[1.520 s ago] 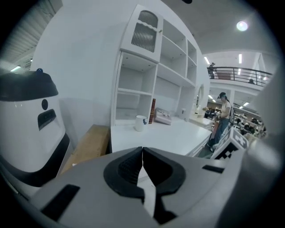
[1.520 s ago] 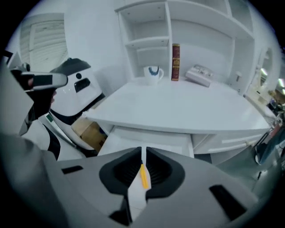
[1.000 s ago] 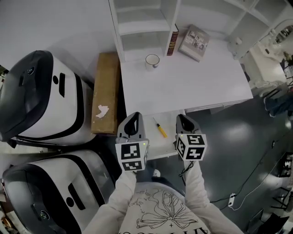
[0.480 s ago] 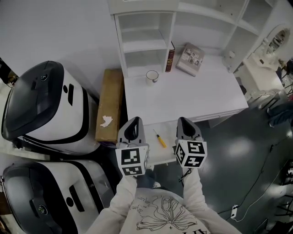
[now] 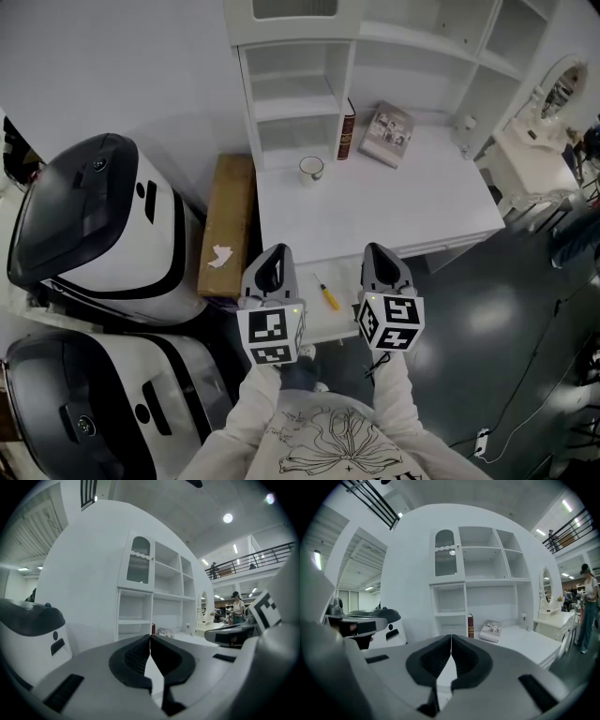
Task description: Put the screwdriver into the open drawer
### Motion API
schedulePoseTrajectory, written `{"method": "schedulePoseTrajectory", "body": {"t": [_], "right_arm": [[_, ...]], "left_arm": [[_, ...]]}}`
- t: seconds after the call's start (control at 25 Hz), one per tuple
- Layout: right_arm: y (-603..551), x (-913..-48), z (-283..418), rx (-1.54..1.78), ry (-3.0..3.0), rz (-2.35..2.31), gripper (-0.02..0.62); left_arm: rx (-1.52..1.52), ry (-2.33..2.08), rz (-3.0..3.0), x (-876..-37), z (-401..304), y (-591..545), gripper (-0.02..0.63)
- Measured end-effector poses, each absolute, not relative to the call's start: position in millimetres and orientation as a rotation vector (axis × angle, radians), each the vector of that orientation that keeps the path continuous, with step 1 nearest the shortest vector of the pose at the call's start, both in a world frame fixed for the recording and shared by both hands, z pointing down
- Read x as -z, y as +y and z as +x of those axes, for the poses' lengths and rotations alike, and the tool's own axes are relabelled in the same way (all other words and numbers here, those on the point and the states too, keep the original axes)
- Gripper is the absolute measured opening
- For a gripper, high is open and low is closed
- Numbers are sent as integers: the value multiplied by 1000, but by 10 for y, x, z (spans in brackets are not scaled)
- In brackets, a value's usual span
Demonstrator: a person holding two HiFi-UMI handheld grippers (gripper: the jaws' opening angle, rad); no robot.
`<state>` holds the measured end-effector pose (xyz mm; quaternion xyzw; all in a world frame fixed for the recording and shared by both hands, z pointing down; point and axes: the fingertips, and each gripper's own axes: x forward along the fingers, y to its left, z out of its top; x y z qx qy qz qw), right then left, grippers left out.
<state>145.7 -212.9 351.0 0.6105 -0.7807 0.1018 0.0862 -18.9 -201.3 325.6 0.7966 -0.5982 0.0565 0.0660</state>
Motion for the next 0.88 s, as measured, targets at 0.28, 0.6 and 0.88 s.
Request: {"method": "schedulePoseTrajectory", "body": {"t": [0.28,0.6,0.88], "right_arm": [[-2120,-3448,1431,-291,-2344,1817,5],[-2128,-3417,1440,-286,-2342,1828,5],[-2132,-3421,1439,-291,-2344,1834,5]], "left_arm": [[-162,-1814,2407,-3205,-192,-2004,6],[-158,-1814,2407,-3206,-202,-2019,6],[-159,-1812,2413,-3208,-201,-2028,6]]}}
